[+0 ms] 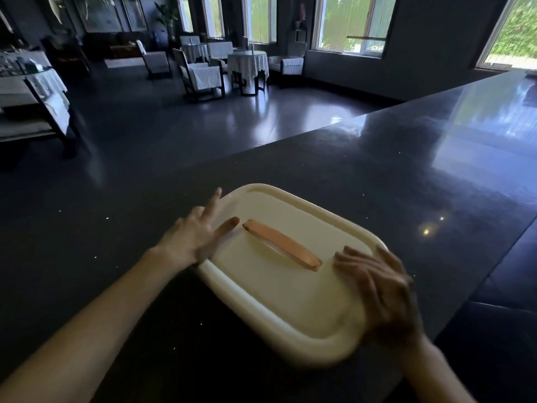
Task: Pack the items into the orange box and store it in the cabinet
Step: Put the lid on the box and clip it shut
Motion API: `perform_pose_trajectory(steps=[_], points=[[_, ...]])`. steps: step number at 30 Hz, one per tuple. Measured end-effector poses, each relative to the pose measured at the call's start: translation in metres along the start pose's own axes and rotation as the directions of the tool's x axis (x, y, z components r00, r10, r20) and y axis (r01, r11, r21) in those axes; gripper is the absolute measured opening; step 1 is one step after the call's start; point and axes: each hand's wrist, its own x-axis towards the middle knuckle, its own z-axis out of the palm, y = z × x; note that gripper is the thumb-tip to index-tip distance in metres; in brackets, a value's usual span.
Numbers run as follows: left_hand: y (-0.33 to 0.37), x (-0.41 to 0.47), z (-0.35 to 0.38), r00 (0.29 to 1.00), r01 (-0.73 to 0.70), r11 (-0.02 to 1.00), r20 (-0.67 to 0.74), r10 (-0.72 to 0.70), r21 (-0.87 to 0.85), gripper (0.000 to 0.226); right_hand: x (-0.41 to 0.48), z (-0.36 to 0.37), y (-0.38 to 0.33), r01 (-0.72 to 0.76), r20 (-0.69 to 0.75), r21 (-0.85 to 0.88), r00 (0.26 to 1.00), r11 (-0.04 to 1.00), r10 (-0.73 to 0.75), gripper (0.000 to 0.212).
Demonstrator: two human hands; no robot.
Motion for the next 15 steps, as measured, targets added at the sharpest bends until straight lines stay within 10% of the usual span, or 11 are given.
perform_pose_trajectory(steps=[5,9,15], points=[[0.006,-0.074,0.021,0.965,0.260,0.964,-0.022,-0.262,-0.062,0.095,0.049,-0.025,0.038,-0.228,0.293,-0.376,0.890,0.898,0.349,0.060],[0.007,-0.073,0.017,0.963,0.259,0.952,-0.038,-0.268,-0.162,0.106,0.047,-0.003,0.020,-0.557,0.342,-0.346,0.675,0.755,0.654,0.106],[0.030,-0.101,0.026,0.935,0.286,0.922,-0.136,-0.329,-0.263,0.106,0.053,0.004,0.023,-0.484,0.307,-0.275,0.774,0.831,0.553,0.121]])
